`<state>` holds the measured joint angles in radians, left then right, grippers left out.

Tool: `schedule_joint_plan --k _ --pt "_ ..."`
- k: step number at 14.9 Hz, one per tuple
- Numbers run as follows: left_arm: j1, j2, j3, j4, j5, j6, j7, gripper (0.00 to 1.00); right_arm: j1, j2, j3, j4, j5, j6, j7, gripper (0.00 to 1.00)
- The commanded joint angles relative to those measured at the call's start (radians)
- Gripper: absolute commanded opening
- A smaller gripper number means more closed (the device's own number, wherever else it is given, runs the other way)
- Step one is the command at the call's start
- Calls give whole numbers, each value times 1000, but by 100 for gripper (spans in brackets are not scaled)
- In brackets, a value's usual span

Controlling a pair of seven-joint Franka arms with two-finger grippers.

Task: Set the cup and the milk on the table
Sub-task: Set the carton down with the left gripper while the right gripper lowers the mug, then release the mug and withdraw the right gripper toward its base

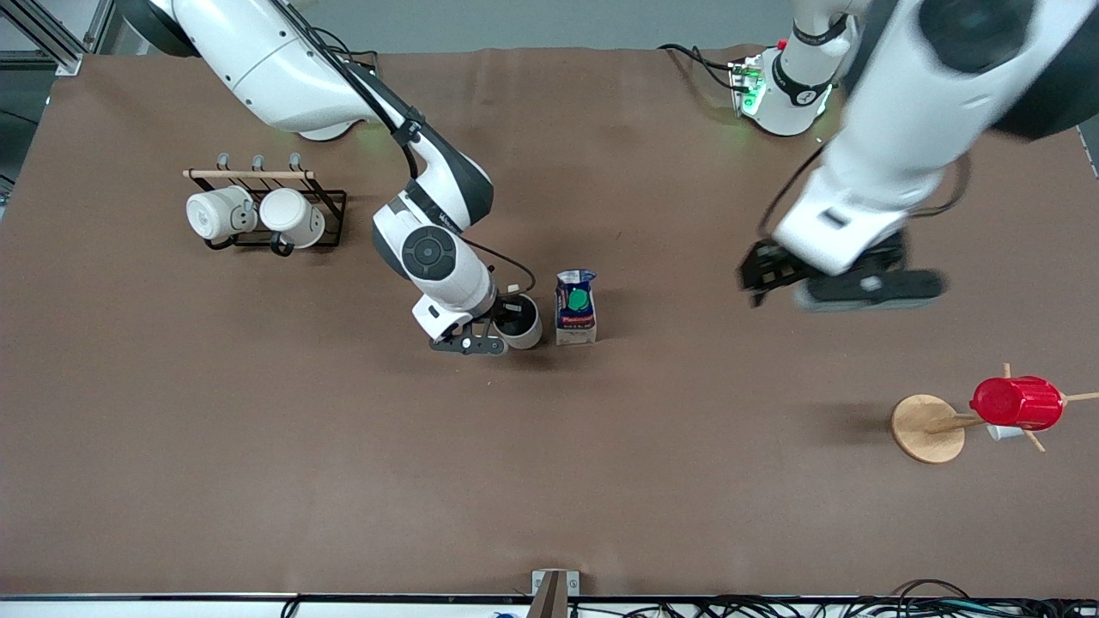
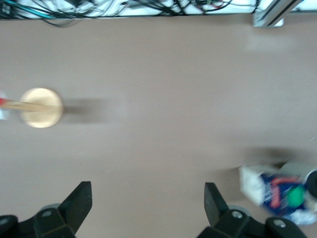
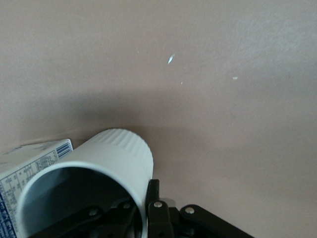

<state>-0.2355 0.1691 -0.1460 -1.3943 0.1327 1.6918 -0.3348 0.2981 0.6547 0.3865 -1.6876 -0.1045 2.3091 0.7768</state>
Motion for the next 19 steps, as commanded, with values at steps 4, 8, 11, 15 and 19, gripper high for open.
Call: schedule_joint_plan --k 4,8,11,15,19 --pt "136 -164 -7 -84 -102 -124 212 100 -7 16 9 -7 -30 27 35 72" --pt "170 -292 2 -238 -107 -124 272 100 -48 -50 12 11 -29 -84 27 100" --pt "189 -318 0 -270 -105 -124 272 100 -109 -191 11 25 -27 -261 35 100" --pt "226 -321 -18 -273 -104 -135 272 100 -256 -404 5 25 -52 -500 22 100" --pt "226 -307 -17 -275 -104 -113 255 100 -378 -559 -71 20 -73 -559 -187 100"
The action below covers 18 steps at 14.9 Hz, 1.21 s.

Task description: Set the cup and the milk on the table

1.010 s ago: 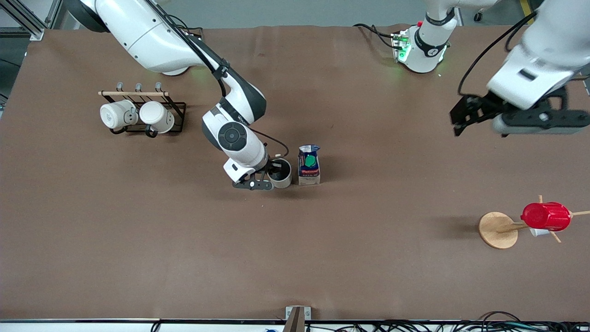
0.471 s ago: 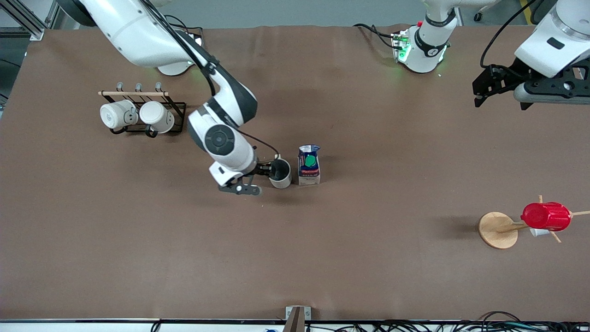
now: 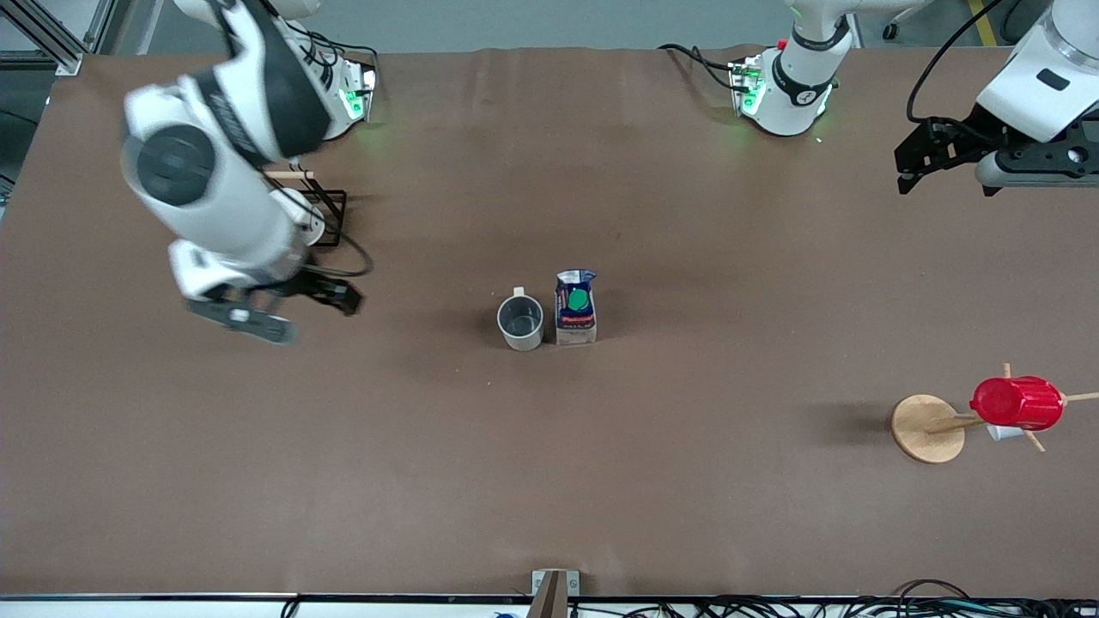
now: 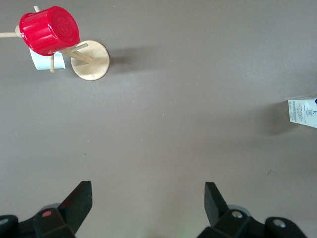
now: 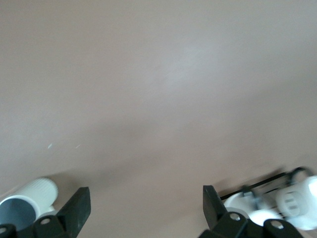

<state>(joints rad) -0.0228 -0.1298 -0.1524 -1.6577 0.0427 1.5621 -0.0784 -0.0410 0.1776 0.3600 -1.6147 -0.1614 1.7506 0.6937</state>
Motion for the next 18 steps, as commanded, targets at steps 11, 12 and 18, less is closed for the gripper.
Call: schedule_joint_plan --k 11,12,18 --pt "14 28 -4 28 -14 26 11 100 -43 -188 -335 119 131 -227 -623 100" --pt "15 39 -4 39 -12 26 12 100 -45 -188 -335 119 131 -250 -641 100" --pt "14 44 -3 61 -12 19 9 100 -42 -188 -331 119 132 -249 -651 100"
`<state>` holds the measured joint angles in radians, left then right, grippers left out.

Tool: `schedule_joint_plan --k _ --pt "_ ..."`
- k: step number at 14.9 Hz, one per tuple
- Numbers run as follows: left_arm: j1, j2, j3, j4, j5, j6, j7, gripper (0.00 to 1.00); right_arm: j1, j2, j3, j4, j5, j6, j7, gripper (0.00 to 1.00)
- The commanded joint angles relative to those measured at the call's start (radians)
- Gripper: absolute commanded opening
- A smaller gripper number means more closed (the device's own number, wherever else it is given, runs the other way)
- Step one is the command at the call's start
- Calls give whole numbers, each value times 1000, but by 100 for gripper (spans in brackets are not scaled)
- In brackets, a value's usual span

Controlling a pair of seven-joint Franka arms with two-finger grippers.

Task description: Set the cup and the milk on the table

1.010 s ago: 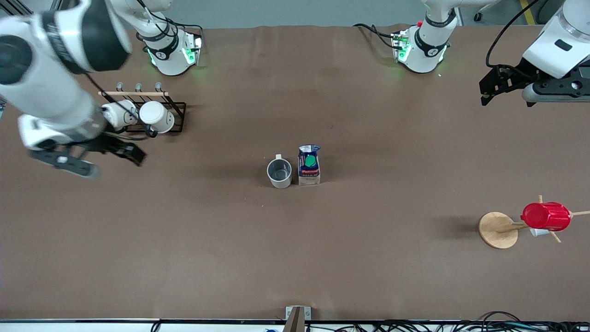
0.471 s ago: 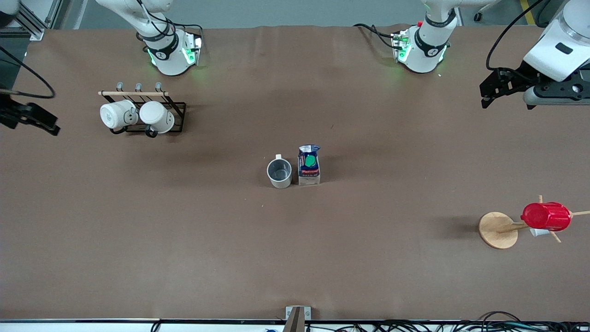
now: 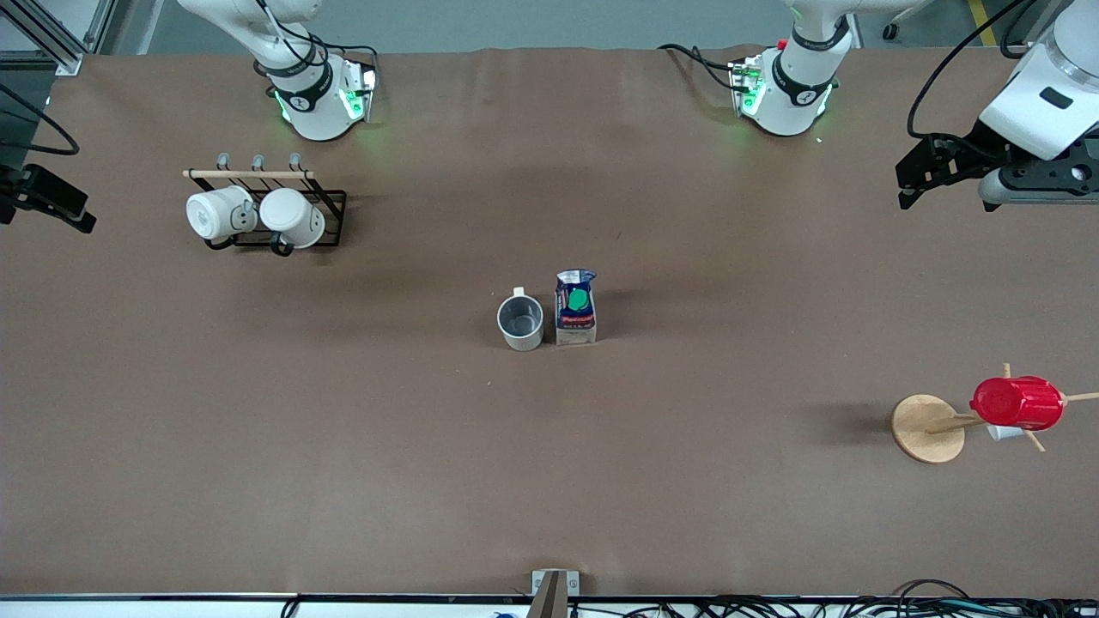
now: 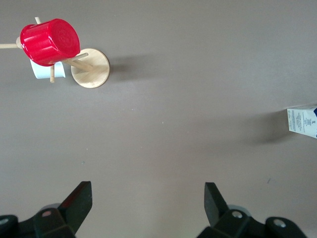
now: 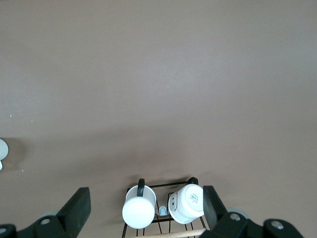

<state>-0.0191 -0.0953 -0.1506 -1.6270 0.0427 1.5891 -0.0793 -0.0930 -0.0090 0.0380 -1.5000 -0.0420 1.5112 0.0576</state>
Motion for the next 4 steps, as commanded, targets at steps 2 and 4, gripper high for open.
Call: schedule_joint_plan --k 2,4 --pt "11 8 -4 30 -14 -17 12 100 9 -2 -10 4 13 -11 -15 100" --pt "11 6 -4 30 -15 -31 12 100 9 -2 -9 4 13 -17 -15 100"
